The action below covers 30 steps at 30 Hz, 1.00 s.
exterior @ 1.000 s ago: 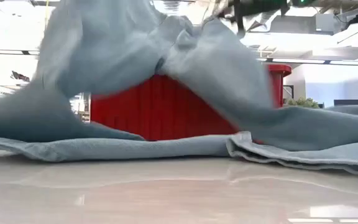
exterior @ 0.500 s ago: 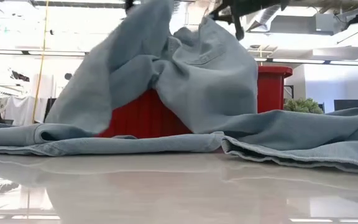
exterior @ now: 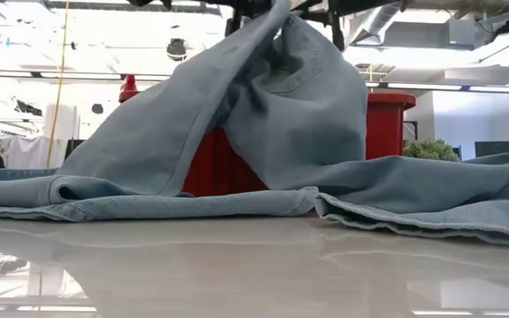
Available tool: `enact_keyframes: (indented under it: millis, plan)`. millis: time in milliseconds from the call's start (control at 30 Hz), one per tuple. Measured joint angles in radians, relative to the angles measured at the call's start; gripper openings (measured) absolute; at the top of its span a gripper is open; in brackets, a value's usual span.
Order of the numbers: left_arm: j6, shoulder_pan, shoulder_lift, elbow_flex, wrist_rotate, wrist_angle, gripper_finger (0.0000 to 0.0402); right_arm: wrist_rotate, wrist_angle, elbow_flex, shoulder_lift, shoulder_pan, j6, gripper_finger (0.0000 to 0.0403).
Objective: Fold Laundry from Bin
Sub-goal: Fold the light blue pants
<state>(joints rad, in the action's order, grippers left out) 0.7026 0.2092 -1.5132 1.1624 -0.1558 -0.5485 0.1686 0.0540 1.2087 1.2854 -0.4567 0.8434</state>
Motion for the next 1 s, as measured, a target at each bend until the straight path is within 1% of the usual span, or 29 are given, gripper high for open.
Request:
enact_keyframes:
  millis: [133,200,400,567,800,933,1000]
  plan:
    - [0.002,0.0,-0.047,0.062,0.043,0.029,0.0004,0.118,0.045,0.0,0.0,-0.011,-0.051,0.0054]
    - [-0.007,-0.001,-0.058,0.087,0.047,0.048,0.0004,0.174,0.065,0.0,-0.002,-0.012,-0.08,0.0063]
    - [-0.064,-0.001,-0.029,0.104,0.043,0.092,0.0004,0.288,0.066,0.0,-0.031,-0.041,-0.188,0.0088]
    - [-0.082,0.0,-0.016,0.105,0.019,0.096,0.0004,0.359,0.064,0.0,-0.048,-0.076,-0.224,0.0117]
    - [-0.081,0.0,-0.016,0.105,0.018,0.13,0.0004,0.391,0.07,0.0,-0.044,-0.069,-0.227,0.0189]
    - [-0.081,0.0,-0.016,0.105,0.015,0.133,0.0004,0.393,0.084,0.0,-0.036,-0.055,-0.226,0.0234]
    - [-0.08,0.0,-0.023,0.105,0.013,0.13,0.0004,0.375,0.088,0.0,-0.035,-0.044,-0.227,0.0252]
